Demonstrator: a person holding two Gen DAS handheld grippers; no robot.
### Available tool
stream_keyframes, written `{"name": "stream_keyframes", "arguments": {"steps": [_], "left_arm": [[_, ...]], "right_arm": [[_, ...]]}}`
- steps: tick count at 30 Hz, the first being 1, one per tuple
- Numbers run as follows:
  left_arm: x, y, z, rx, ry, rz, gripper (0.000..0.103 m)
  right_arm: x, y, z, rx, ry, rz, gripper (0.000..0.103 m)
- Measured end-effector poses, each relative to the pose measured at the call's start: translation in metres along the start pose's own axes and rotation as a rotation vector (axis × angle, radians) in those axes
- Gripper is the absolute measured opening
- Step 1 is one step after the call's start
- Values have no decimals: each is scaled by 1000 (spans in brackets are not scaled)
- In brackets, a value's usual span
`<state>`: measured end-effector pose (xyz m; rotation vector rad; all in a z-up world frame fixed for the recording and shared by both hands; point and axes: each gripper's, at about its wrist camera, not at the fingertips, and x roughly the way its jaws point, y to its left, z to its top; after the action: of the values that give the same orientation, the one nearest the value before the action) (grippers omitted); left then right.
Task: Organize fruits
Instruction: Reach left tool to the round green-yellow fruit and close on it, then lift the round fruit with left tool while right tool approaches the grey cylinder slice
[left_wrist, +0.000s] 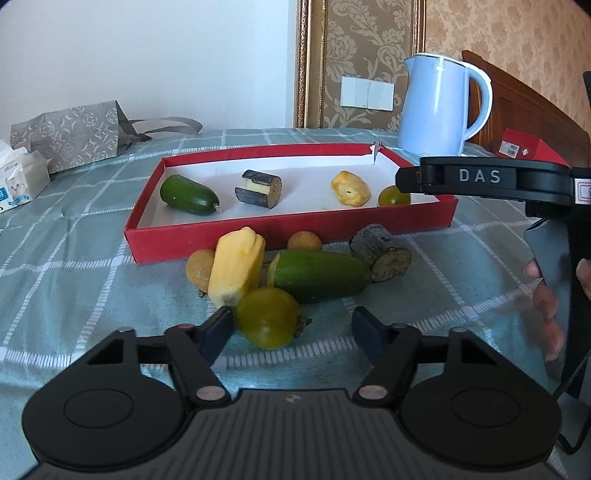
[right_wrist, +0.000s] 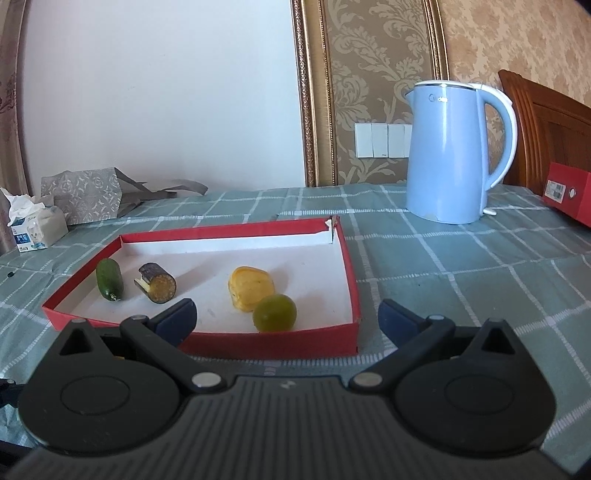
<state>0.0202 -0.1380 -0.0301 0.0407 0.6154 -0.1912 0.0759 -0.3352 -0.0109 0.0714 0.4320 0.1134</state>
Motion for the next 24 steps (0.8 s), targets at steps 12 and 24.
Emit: {"name": "stream_keyframes", "arguments": {"steps": [12,24], "left_arm": [[-4,8,-1,-26,-15,-40,37],[-21,55,-9,-112,-15,17,37]], "right_arm": [[3,3,-2,-14,24,4,103],[10,1,-4,-20,64,-11,103]]}}
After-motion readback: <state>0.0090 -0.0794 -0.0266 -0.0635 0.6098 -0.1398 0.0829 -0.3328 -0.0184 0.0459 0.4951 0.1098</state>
